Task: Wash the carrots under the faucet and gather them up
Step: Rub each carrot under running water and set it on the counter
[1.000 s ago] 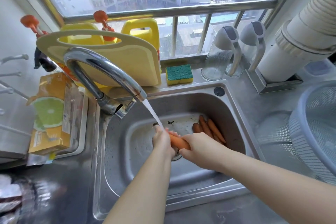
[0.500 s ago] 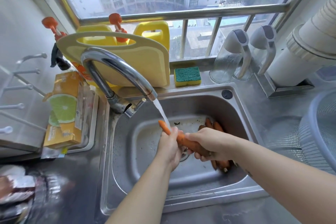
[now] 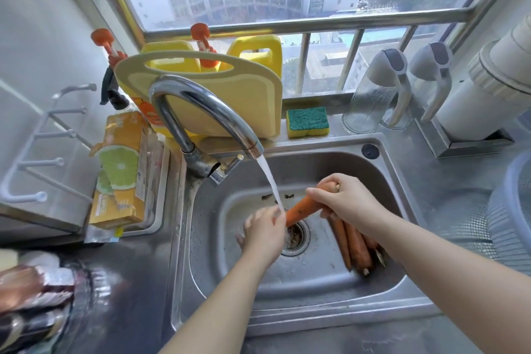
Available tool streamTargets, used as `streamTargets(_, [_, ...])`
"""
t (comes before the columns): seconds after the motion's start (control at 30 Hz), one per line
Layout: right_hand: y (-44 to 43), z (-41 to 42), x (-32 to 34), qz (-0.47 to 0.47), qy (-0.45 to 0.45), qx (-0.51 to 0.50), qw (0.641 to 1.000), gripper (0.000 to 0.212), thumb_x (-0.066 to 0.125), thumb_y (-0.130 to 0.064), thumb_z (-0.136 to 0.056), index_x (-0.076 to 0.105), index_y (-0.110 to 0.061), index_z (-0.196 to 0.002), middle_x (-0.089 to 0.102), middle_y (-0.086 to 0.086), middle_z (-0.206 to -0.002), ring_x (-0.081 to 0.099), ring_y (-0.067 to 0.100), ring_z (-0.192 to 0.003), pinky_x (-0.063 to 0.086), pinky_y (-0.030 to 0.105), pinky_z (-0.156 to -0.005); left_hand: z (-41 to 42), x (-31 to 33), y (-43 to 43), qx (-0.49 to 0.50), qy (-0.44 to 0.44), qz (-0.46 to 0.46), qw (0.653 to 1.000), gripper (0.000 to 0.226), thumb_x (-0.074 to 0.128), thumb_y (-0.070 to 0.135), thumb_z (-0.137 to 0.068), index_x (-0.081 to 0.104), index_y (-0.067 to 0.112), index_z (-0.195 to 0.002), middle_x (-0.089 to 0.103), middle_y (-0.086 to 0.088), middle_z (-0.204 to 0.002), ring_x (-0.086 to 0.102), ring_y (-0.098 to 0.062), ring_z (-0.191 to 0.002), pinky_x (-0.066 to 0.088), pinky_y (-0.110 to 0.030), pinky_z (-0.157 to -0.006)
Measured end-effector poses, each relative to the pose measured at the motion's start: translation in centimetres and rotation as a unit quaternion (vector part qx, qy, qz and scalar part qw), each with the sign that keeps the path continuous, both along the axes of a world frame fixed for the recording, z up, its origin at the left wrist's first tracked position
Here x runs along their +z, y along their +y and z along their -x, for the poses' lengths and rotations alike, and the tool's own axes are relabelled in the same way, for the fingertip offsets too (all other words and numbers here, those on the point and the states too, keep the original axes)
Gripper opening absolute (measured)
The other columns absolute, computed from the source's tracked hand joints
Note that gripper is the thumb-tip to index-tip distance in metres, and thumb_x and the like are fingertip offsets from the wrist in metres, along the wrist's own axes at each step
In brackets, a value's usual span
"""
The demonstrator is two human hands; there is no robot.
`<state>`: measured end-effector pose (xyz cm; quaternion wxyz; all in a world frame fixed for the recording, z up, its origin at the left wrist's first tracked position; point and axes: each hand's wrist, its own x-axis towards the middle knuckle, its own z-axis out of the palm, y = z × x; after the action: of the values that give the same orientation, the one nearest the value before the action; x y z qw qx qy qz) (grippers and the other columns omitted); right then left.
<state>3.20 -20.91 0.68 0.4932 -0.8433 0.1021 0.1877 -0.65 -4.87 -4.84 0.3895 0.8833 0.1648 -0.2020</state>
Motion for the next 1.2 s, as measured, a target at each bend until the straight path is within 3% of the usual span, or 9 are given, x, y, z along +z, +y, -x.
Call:
streamTargets(0.17, [1.8,-1.3,-2.1,0.048,-0.011,-0.030,0.998,0.036,0.067,-0.046,-0.081,0.062,-0.011,-0.077,0.063,0.000,-0.066,0.060,0.015,-0.063,0.049,0.030,-0.062,0.8,0.7,0.3,-0.114,0.017,0.069,0.991,0.026,0.032,0.041,-0.099,0.053,0.028,-0.107,0.064,0.001,-0.098,0.059,-0.022,-0.096,0.047,-0.041,-0.088])
streamTargets(0.23, [2.8,-1.5,-3.0,-0.031,0.019,-0.099,0.994,0.033,0.069,-0.044,-0.079,0.059,-0.013,-0.075,0.065,0.004,-0.077,0.064,0.018,-0.075,0.055,0.042,-0.080,0.6,1.1,0.4,-0.124,0.018,0.048,0.991,0.024,0.031,0.043,-0.099,0.049,0.028,-0.103,0.060,0.001,-0.090,0.058,-0.025,-0.090,0.045,-0.040,-0.082])
streamTargets(0.33, [5.3,-0.5,-4.2,-0.233,0.065,-0.186,0.952,0.027,0.066,-0.013,-0.085,0.050,-0.008,-0.106,0.061,0.012,-0.097,0.066,0.020,-0.078,0.056,0.042,-0.080,0.5,2.1,0.5,-0.149,0.040,0.049,0.987,0.032,0.033,0.036,-0.100,0.045,0.023,-0.127,0.062,-0.006,-0.112,0.057,-0.028,-0.103,0.043,-0.036,-0.084])
streamTargets(0.43, [6.9,1.3,-4.9,-0.208,0.041,-0.104,0.972,0.076,0.068,-0.006,-0.081,0.024,-0.015,-0.143,0.057,0.010,-0.120,0.060,0.022,-0.105,0.050,0.038,-0.094,0.6,3.7,1.2,-0.188,0.043,0.092,0.977,0.050,0.034,0.020,-0.100,0.021,0.030,-0.147,0.060,-0.007,-0.119,0.058,-0.025,-0.103,0.045,-0.028,-0.080])
streamTargets(0.53, [7.2,2.0,-5.3,-0.180,0.046,-0.038,0.982,0.094,0.065,-0.016,-0.086,-0.001,-0.022,-0.152,0.039,-0.007,-0.137,0.044,0.012,-0.123,0.037,0.027,-0.102,0.8,5.3,2.0,-0.200,0.044,0.109,0.973,0.050,0.035,0.018,-0.100,0.022,0.032,-0.147,0.052,0.009,-0.088,0.052,-0.006,-0.072,0.041,-0.005,-0.055])
streamTargets(0.67, [8.4,1.1,-5.4,-0.170,0.010,-0.096,0.981,0.057,0.052,-0.020,-0.095,0.022,-0.016,-0.143,0.048,-0.006,-0.114,0.046,0.014,-0.107,0.036,0.027,-0.090,0.9,5.9,2.3,-0.220,0.055,0.079,0.971,0.028,0.040,0.020,-0.099,0.043,0.016,-0.126,0.060,-0.014,-0.111,0.058,-0.031,-0.098,0.036,-0.015,-0.055])
streamTargets(0.77, [8.5,0.5,-5.0,-0.187,0.018,-0.130,0.974,0.030,0.046,-0.026,-0.098,0.035,-0.017,-0.124,0.052,-0.003,-0.095,0.051,0.019,-0.097,0.042,0.029,-0.082,0.8,5.8,2.7,-0.224,0.070,0.048,0.971,0.007,0.039,0.025,-0.099,0.042,0.019,-0.099,0.058,-0.013,-0.098,0.055,-0.031,-0.085,0.036,-0.029,-0.064])
streamTargets(0.97, [6.9,1.7,-4.4,-0.194,0.055,-0.021,0.979,0.087,0.059,-0.012,-0.091,-0.004,-0.019,-0.150,0.034,-0.004,-0.127,0.044,0.009,-0.108,0.037,0.017,-0.085,0.5,6.0,2.5,-0.212,0.048,-0.004,0.976,0.029,0.037,0.037,-0.099,0.048,0.018,-0.117,0.064,-0.013,-0.109,0.060,-0.033,-0.098,0.039,-0.028,-0.060])
streamTargets(1.2, [7.2,1.0,-4.8,-0.121,0.026,-0.136,0.983,0.026,0.045,-0.028,-0.098,0.042,-0.010,-0.117,0.057,0.006,-0.101,0.054,0.014,-0.086,0.041,0.017,-0.072,1.4,5.5,1.9,-0.211,0.015,-0.059,0.976,0.030,0.036,0.044,-0.097,0.042,0.019,-0.081,0.065,-0.011,-0.092,0.058,-0.034,-0.087,0.038,-0.033,-0.066])
